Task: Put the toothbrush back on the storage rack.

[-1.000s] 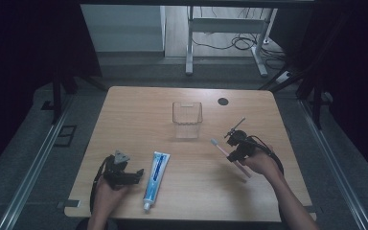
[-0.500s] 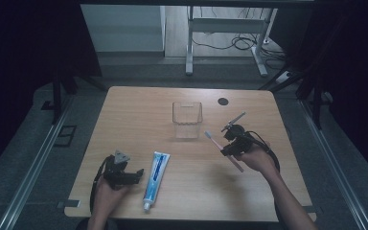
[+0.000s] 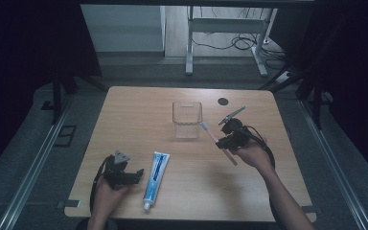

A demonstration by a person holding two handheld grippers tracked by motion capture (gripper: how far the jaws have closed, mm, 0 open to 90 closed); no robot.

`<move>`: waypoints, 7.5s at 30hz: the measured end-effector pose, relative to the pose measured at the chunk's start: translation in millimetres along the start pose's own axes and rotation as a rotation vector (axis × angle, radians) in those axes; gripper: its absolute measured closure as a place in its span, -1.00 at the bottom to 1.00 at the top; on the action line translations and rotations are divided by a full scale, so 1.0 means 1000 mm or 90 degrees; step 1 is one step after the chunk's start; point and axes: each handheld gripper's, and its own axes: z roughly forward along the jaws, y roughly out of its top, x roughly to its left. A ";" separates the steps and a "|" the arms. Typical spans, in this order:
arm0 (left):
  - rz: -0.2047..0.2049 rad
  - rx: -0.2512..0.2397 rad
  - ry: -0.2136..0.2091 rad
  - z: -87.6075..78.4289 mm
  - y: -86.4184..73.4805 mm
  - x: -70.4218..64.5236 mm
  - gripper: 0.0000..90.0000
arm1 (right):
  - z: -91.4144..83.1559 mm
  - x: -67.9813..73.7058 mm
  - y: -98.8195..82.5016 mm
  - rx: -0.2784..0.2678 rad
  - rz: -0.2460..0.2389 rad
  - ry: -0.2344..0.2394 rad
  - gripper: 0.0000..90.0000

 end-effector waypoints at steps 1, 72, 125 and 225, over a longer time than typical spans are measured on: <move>0.000 0.000 0.000 0.000 0.000 0.000 -0.75 | 0.000 0.001 0.001 -0.003 -0.001 -0.002 0.74; -0.001 0.001 0.000 0.000 0.000 0.000 -0.75 | 0.013 -0.011 0.097 -0.273 0.015 -0.018 0.74; -0.002 0.000 0.000 0.000 0.000 0.000 -0.75 | 0.088 -0.027 0.115 -0.256 0.028 -0.044 0.73; -0.003 0.000 0.001 0.000 0.000 -0.001 -0.74 | 0.055 -0.002 0.055 -0.243 -0.030 0.016 -0.18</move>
